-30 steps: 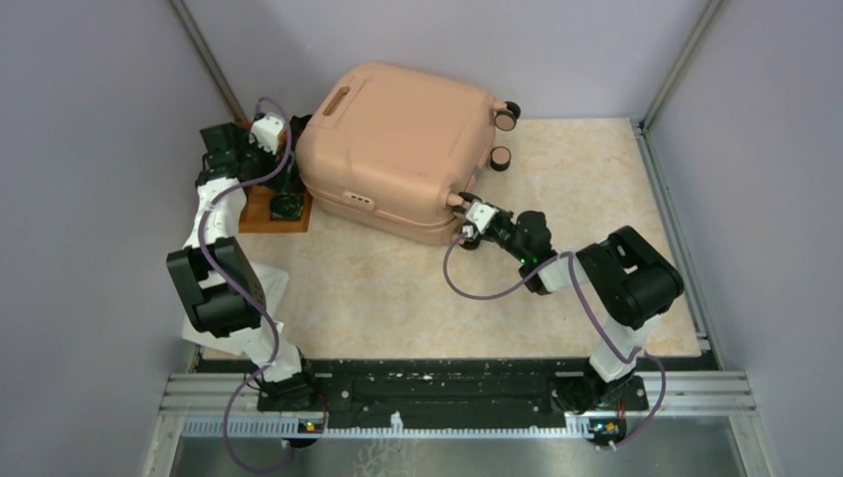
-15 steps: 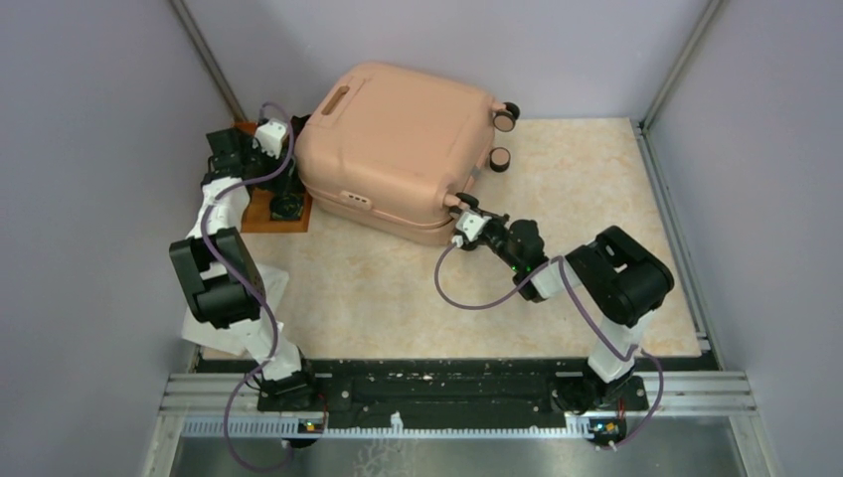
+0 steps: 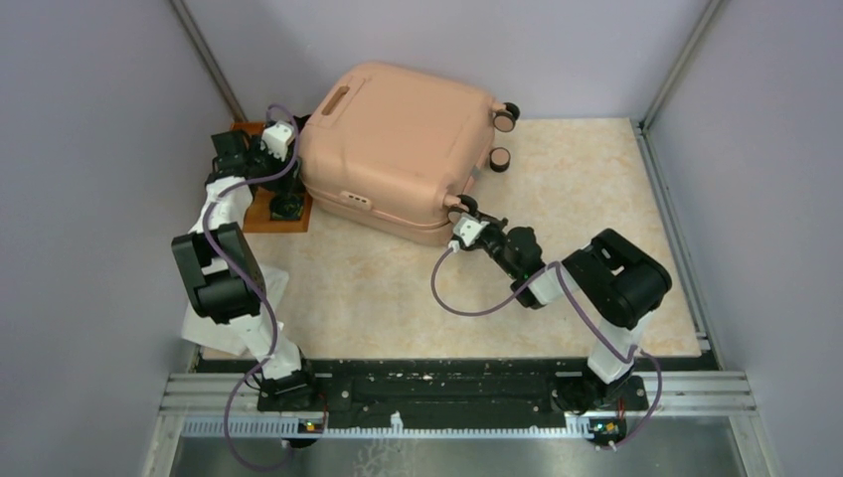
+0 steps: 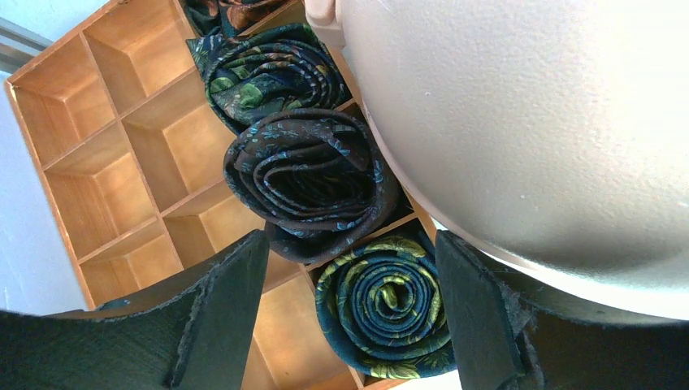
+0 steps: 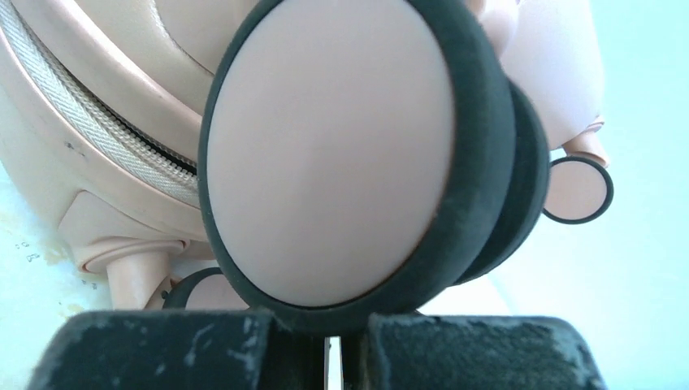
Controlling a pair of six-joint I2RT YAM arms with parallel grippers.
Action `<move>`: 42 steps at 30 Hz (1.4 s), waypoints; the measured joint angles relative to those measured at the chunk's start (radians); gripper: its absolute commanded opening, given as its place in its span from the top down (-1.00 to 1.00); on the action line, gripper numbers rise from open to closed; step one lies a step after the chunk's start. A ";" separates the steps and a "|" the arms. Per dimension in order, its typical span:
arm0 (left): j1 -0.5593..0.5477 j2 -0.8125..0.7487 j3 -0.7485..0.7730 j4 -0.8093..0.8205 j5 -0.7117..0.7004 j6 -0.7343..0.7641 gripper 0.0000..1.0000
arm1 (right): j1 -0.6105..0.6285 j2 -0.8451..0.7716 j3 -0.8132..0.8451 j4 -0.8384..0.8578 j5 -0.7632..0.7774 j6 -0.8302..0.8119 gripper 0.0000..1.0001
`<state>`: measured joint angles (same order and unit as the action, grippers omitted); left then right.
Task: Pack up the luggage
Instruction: Zip the luggage at the center of the board.
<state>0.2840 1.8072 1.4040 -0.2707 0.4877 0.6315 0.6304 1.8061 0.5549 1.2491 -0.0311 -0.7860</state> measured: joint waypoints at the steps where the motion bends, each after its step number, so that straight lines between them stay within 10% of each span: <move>1: -0.002 0.000 0.000 0.000 0.000 0.001 -0.62 | 0.007 -0.002 -0.002 0.002 0.010 0.000 1.00; 26: -0.026 -0.001 -0.036 0.004 -0.002 0.004 -0.43 | 0.269 -0.074 -0.118 0.106 0.227 0.033 1.00; 42: -0.167 -0.148 -0.197 -0.078 -0.031 0.028 -0.29 | 0.422 -0.089 -0.136 0.120 0.330 0.418 1.00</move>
<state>0.1169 1.6596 1.2068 -0.3489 0.4568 0.6594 1.0519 1.7168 0.4191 1.3693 0.2989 -0.3683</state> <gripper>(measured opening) 0.660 0.004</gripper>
